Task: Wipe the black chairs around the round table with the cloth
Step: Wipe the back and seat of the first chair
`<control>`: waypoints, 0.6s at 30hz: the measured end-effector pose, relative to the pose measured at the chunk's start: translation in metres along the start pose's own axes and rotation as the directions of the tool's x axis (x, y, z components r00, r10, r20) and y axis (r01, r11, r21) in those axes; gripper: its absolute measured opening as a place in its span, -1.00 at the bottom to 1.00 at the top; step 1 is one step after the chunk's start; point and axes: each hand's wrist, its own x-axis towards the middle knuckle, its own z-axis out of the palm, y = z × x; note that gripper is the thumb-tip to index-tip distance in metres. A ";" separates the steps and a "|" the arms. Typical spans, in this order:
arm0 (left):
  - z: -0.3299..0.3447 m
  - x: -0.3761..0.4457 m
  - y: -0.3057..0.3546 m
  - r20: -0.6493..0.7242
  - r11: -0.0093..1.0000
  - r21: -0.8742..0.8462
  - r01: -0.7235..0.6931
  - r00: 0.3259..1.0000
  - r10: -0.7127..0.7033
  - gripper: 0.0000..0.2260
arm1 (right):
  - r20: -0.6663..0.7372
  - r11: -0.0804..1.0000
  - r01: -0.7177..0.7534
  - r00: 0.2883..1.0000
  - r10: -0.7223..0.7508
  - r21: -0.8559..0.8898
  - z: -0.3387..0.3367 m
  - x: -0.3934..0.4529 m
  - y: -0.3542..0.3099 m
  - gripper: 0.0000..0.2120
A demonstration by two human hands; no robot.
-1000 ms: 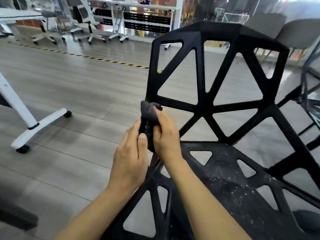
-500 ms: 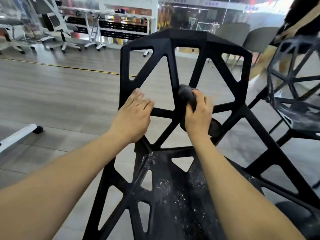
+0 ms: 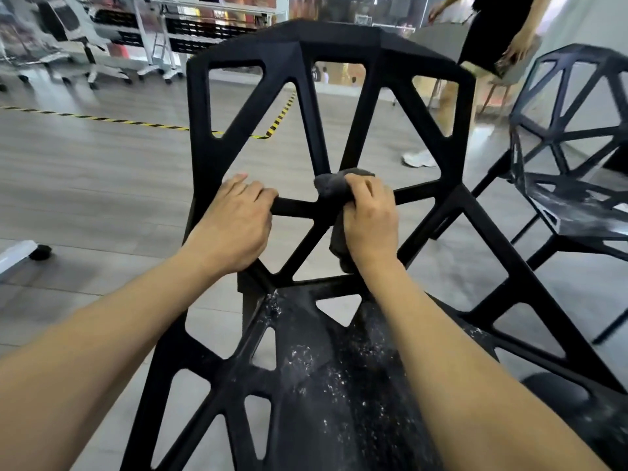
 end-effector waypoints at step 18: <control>0.002 0.001 0.003 -0.034 1.000 0.027 0.008 0.999 -0.007 -0.63 | 0.241 0.976 0.111 0.968 -0.064 -0.187 -0.025 -0.085 0.056 -0.75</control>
